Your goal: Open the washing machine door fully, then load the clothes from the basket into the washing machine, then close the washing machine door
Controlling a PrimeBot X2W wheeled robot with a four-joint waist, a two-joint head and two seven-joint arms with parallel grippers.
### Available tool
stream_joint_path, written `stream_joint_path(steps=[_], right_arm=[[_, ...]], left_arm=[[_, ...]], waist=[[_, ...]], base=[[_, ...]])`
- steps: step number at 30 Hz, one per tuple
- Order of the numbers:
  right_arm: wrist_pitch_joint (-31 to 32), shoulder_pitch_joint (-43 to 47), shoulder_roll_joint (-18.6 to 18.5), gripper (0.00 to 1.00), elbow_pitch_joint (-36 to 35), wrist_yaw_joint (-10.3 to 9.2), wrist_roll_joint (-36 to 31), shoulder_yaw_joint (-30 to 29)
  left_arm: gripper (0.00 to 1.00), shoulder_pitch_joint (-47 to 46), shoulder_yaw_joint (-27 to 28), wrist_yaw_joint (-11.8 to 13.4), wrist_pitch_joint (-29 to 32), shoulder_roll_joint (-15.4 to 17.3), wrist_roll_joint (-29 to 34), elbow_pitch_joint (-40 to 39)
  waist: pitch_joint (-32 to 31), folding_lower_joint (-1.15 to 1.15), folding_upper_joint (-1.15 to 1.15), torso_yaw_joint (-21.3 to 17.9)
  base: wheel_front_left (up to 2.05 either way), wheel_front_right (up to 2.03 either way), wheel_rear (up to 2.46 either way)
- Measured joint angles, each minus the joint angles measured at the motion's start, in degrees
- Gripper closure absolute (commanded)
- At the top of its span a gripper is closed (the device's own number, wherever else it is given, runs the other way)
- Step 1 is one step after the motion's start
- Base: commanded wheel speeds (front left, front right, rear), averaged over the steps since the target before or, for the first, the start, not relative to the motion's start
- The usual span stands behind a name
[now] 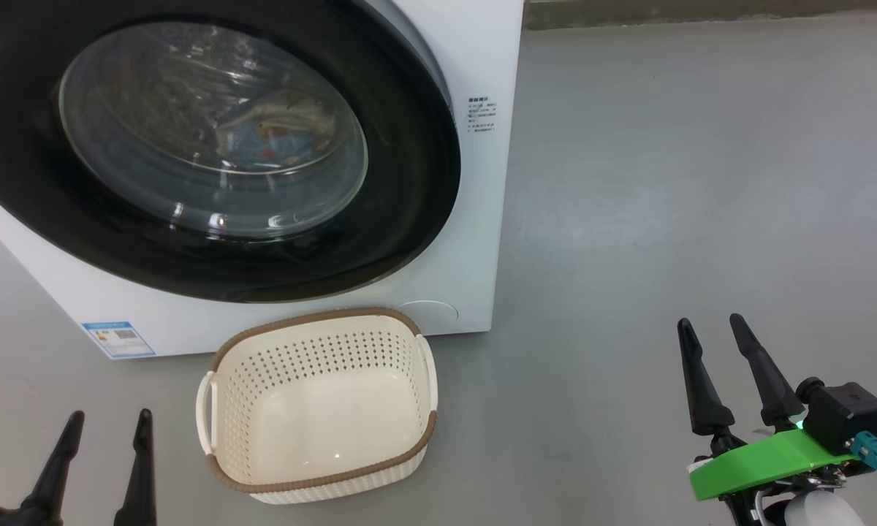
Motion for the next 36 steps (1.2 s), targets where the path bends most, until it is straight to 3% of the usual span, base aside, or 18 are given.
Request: stream_joint_path(steps=[9, 10, 17, 22, 36], right_arm=[[0.0, -0.01, 0.11, 0.0, -0.16, 0.0, 0.0, -0.03], [0.0, -0.01, 0.11, 1.0, -0.16, 0.0, 0.0, -0.02], [0.32, 1.95, 1.2, 1.0, 4.17, 0.01, 0.36, 0.15], [1.04, 2.14, 1.36, 1.0, 4.16, 0.01, 2.9, 0.03], [3.25, 2.14, 1.44, 1.0, 4.16, 0.01, 12.37, -0.53]], left_arm=[[0.0, -0.02, 0.93, 0.0, 0.0, -0.02, 0.02, 0.2], [1.0, -0.02, 1.02, 0.0, 0.0, -0.04, 0.02, 0.2], [1.0, 0.22, 0.34, 0.0, 0.51, -3.46, -0.42, 3.75], [1.0, 0.21, 0.35, 0.0, 1.18, -3.63, -3.47, 3.77], [1.0, 0.16, 0.33, 0.0, 3.57, -4.04, -12.63, 3.78]], waist=[[0.28, 0.0, 0.0, 0.07], [0.31, 0.0, 0.0, 0.05], [0.31, 0.01, 0.0, 0.07], [0.08, 0.13, 0.0, 0.27], [-0.07, 0.01, 0.0, 0.77]], base=[[0.0, 0.0, 0.0], [0.0, 0.0, 0.0], [0.0, 0.0, 0.0], [0.0, 0.0, 0.0], [0.0, 0.0, 0.0]])
